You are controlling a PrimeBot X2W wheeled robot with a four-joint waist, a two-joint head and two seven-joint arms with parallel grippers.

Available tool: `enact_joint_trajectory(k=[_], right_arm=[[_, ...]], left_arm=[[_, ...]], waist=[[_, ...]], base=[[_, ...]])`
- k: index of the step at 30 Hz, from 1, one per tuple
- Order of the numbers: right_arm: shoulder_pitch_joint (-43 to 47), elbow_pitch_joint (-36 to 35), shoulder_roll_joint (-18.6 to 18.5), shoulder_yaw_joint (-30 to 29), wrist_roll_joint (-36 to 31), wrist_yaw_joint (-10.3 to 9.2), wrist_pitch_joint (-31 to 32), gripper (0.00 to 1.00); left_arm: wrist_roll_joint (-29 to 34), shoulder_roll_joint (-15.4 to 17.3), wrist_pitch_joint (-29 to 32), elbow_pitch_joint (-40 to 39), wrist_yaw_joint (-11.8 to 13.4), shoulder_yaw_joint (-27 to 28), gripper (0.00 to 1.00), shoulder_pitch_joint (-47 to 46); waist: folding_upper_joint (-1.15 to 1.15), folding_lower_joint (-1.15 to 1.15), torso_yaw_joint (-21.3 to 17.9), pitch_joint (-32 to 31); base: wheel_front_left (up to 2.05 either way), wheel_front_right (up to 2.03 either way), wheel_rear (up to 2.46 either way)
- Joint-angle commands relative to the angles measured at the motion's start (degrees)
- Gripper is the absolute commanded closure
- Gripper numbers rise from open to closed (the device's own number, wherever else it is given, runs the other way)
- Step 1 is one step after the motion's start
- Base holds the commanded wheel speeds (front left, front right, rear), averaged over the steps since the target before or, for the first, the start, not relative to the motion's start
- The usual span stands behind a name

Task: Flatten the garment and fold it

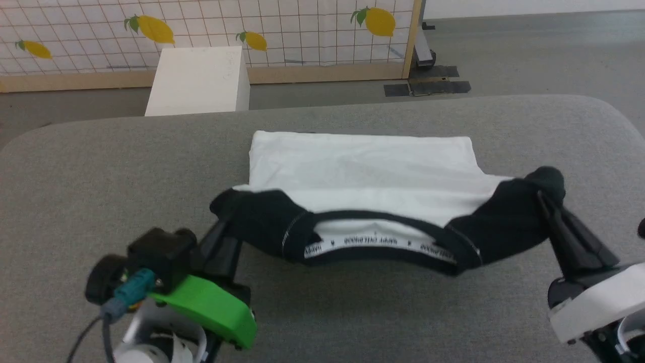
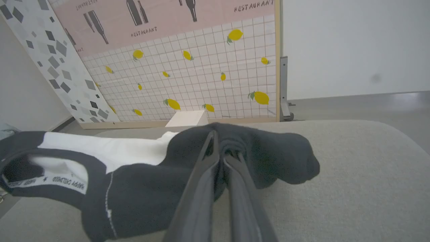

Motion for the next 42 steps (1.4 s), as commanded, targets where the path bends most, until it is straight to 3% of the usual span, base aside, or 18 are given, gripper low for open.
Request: enact_joint_trajectory(k=[1,7,12,17,21,26,31,37,42], right_arm=[[-3.0,-1.9,-0.4,-0.1,0.1,-0.08,0.7,1.0],[-14.9,-6.5,-2.2,0.9,0.7,-0.08,5.6,1.0],[-24.7,-5.2,-2.9,1.6,2.6,-0.08,10.8,1.0],[-34.9,2.1,-3.0,1.6,4.5,-0.08,14.7,1.0],[-45.2,11.3,-3.8,2.4,3.2,-0.08,15.1,1.0],[-61.8,26.0,-6.0,6.8,-0.9,-0.08,9.4,1.0],[-77.3,40.0,-4.3,11.1,-5.1,-0.08,1.9,1.0],[-89.2,53.0,-2.4,11.4,-9.2,-0.08,-6.7,1.0],[-92.7,59.2,-2.9,10.9,-11.5,-0.08,-11.7,1.0]], left_arm=[[1.2,0.9,0.3,-2.1,1.0,1.4,1.0,-2.5],[4.1,3.4,5.1,-8.5,1.5,4.7,1.0,-11.2],[4.0,4.5,10.2,-8.9,-0.8,5.7,1.0,-19.8],[-0.5,2.2,13.3,-2.8,-4.6,6.1,1.0,-28.7],[-1.6,0.5,14.4,7.9,-8.4,6.1,1.0,-38.4],[1.4,-1.8,14.4,23.7,-13.7,4.9,1.0,-55.1],[8.3,-3.6,11.9,37.4,-17.6,2.6,1.0,-72.2],[13.4,-5.3,4.6,48.6,-18.8,1.8,1.0,-84.4],[14.8,-6.5,-2.0,54.1,-19.3,1.2,1.0,-87.1]], waist=[[0.0,0.0,-0.2,-0.3],[0.0,0.0,-0.5,-0.6],[0.0,0.0,-0.3,0.7],[0.0,0.0,-0.3,4.5],[0.0,0.0,-0.4,9.5],[0.0,0.0,-1.0,16.2],[0.0,0.0,-1.9,21.6],[0.0,0.0,-1.8,25.9],[0.0,0.0,-0.7,30.7]], base=[[0.0,0.0,0.0],[0.0,0.0,0.0],[0.0,0.0,0.0],[0.0,0.0,0.0],[0.0,0.0,0.0],[0.0,0.0,0.0],[0.0,0.0,0.0],[0.0,0.0,0.0],[0.0,0.0,0.0]])
